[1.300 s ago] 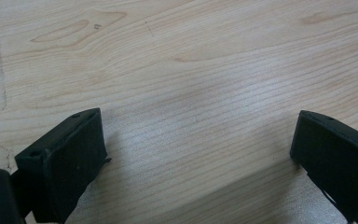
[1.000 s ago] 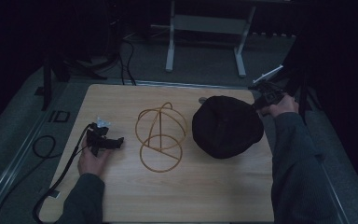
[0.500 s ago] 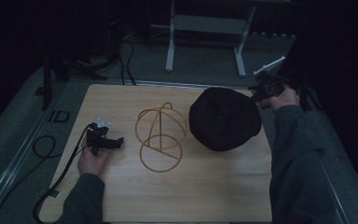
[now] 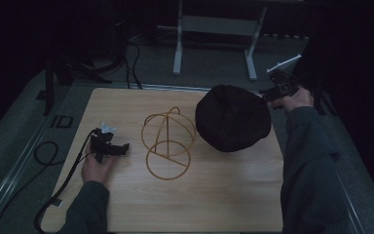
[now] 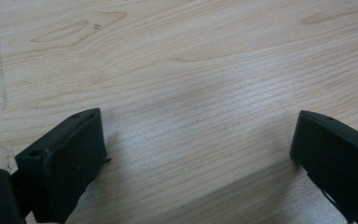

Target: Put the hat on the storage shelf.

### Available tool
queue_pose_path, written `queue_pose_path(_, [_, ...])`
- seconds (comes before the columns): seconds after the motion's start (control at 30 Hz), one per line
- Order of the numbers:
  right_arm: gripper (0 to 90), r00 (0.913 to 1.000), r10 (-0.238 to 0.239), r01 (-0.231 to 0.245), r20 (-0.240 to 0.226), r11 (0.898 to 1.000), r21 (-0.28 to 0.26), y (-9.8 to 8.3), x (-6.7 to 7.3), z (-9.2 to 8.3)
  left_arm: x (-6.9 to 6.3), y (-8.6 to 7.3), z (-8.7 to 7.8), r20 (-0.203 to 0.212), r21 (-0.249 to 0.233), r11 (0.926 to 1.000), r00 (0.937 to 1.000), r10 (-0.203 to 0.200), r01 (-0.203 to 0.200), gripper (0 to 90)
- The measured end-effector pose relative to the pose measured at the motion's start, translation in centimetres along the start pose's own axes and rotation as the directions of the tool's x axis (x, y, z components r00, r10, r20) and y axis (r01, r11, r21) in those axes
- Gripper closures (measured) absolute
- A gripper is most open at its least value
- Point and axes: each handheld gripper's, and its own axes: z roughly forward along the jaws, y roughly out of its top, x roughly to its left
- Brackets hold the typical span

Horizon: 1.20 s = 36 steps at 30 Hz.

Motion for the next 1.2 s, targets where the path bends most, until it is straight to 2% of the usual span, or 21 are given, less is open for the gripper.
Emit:
queue_pose_path(0.7, [77.8,0.9998,-0.018,0.018,-0.003,1.000,-0.025,1.2,1.7,-2.0,0.0,0.0,0.0,0.000,-0.002,1.0000,1.0000,0.000,0.000,2.9])
queue_pose_path(0.93, [77.8,0.9991,-0.033,0.033,-0.027,0.999,-0.021,1.8,2.7,-2.0,0.0,0.0,0.0,0.000,-0.002,1.0000,1.0000,0.000,0.000,2.9])
queue_pose_path(1.2, [77.8,0.9980,-0.039,0.037,-0.049,0.998,-0.048,2.1,3.3,-2.4,0.0,0.0,0.0,0.000,-0.002,1.0000,1.0000,0.000,0.000,2.9])
